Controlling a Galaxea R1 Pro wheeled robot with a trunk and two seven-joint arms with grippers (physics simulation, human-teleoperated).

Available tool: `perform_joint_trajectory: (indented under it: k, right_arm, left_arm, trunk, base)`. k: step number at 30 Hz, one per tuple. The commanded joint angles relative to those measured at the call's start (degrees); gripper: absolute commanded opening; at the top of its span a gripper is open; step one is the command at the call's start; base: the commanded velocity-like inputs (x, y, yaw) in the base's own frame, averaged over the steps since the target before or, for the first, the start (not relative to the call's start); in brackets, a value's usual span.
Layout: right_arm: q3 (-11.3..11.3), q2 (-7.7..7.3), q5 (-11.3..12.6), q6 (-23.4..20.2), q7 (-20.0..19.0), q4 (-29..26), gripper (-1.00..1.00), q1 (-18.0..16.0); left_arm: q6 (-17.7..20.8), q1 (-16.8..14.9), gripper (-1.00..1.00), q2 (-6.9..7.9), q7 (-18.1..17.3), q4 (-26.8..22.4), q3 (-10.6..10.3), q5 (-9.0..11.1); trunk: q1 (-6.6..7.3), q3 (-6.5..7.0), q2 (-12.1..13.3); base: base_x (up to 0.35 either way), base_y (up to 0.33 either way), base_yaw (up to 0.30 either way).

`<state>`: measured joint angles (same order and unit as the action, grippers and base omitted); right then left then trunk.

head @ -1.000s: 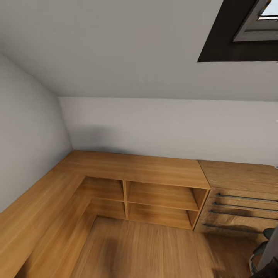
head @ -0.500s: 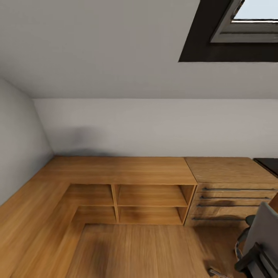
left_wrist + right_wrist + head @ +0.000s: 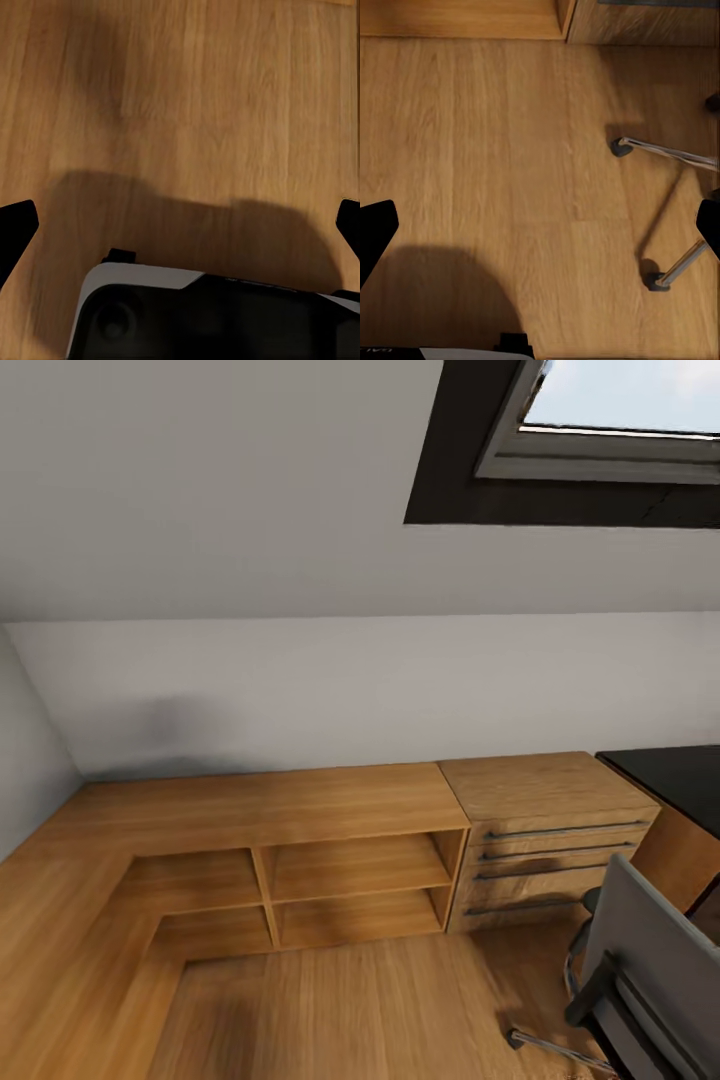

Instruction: In the bedroom, organize the workspace by keeping the computer under the desk, ensuring the monitor is on the desk, placing the keyboard on the desk next to the monitor, placing the mouse on the desk next to the keyboard, moving the folder from the swivel chair onto the desk next to the mouse, stacking the notebook on top of the folder with the pen on top of the notebook, and positioning the swivel chair next to the desk.

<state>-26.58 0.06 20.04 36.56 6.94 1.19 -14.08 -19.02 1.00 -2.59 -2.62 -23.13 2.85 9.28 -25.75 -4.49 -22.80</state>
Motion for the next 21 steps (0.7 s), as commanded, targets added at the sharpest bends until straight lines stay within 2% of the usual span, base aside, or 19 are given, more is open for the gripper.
perform_joint_trajectory:
  k: [1,21]
  right_arm:
    - [-0.5,0.03,0.2,0.2,0.3,0.1,1.00,-0.1]
    - [-0.5,0.05,0.1,0.1,0.3,0.1,1.00,-0.1]
  left_arm:
    - [-0.1,0.0,1.00,-0.05,-0.3,0.2,0.3,0.2]
    - [-0.6,0.0,1.00,-0.05,-0.3,1.5,0.3,0.2]
  trunk:
    - [-0.04,-0.06,-0.1]
    - [-0.04,0.91,-0.1]
  base:
    - [0.000,0.000,-0.249]
    - [0.000,0.000,-0.244]
